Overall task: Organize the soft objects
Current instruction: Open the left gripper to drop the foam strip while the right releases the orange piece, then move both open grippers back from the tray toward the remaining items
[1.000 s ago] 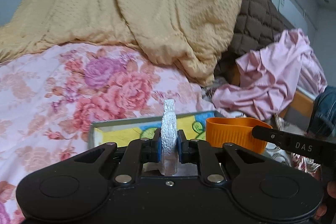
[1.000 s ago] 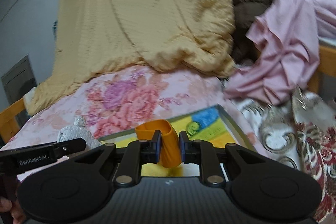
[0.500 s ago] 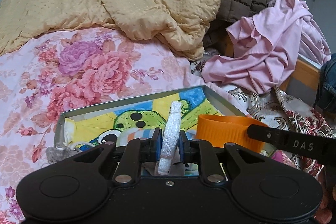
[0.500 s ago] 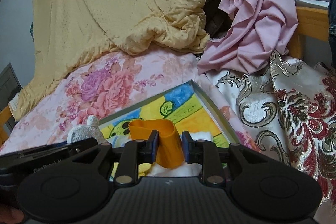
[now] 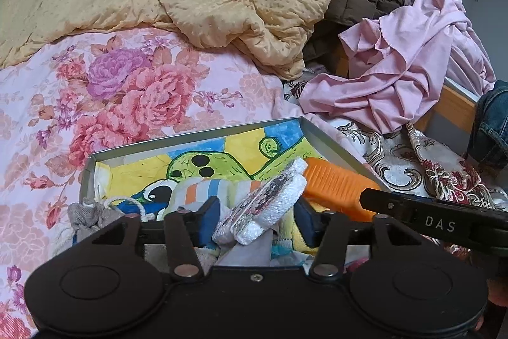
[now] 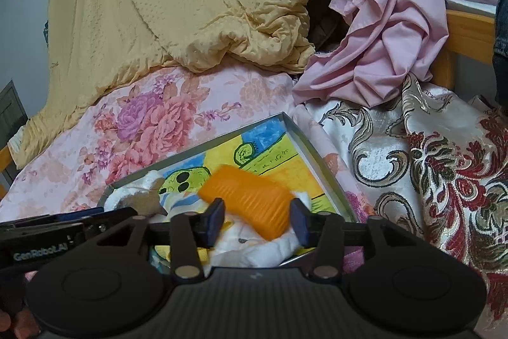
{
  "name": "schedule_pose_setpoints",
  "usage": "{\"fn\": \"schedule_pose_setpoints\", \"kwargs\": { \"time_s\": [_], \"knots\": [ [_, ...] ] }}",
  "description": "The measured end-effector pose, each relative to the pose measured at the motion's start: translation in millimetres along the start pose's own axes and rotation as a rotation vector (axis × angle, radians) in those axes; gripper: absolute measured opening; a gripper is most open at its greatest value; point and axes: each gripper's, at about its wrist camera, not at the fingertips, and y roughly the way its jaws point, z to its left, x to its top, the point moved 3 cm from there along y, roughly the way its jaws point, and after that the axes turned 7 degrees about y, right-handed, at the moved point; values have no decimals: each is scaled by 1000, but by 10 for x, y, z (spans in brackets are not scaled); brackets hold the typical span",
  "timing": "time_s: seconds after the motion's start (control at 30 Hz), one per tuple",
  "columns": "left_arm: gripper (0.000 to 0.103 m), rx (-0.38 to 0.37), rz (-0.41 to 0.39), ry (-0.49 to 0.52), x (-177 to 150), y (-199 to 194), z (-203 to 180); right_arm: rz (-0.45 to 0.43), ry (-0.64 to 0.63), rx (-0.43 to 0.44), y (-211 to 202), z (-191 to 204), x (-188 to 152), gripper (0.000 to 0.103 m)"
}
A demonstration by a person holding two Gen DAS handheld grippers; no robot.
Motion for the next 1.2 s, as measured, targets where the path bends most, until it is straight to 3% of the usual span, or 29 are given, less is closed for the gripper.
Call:
{"fn": "schedule_pose_setpoints", "kwargs": {
  "time_s": [0.37,0.83,1.2],
  "knots": [
    [69,58,-30,-18,-55,-420,68,-58,-104,-29,-377,150,6,77],
    [89,118,-143,-65,-214,-1395,13,-149,-107,14,-1367,347,-140,102],
    [101,131,-200,-87,-560,-2174,-53,-170,-153,31,-1957,578,-474,103]
  ]
}}
